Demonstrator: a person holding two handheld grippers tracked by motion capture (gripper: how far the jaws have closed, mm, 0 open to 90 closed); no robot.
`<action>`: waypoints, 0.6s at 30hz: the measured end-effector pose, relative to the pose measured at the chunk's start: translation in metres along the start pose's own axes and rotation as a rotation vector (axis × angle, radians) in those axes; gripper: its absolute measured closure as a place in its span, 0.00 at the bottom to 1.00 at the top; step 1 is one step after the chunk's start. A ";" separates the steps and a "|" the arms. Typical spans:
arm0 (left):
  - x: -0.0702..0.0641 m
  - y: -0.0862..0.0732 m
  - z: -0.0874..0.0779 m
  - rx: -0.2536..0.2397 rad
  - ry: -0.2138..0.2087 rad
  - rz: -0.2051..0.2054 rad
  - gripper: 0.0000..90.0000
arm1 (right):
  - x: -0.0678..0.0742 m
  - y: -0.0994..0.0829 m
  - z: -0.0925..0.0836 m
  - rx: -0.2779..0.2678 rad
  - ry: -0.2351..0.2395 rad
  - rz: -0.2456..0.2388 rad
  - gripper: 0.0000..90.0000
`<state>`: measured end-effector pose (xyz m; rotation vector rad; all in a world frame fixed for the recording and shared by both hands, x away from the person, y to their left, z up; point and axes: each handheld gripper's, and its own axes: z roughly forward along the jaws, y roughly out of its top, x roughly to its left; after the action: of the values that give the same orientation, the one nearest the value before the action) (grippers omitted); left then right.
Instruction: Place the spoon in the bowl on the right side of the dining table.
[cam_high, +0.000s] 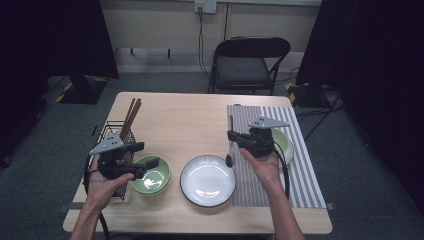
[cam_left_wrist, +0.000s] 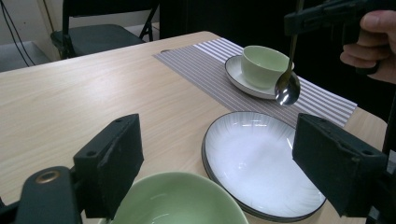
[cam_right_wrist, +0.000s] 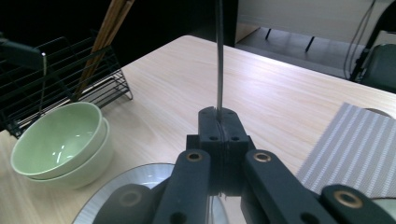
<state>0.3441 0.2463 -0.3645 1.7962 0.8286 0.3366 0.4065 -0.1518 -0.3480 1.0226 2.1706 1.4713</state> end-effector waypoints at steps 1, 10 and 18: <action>-0.002 0.000 -0.001 0.008 0.003 0.002 0.18 | -0.003 0.000 -0.002 -0.002 -0.008 0.005 1.00; -0.014 0.002 -0.006 0.007 -0.016 0.033 0.18 | -0.030 -0.001 -0.016 -0.035 -0.072 0.039 1.00; -0.015 -0.007 -0.006 0.022 -0.022 0.015 0.18 | -0.051 0.001 -0.029 -0.058 -0.135 0.055 1.00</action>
<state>0.3269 0.2417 -0.3660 1.8238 0.8063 0.3176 0.4246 -0.2074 -0.3418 1.1358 2.0096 1.4366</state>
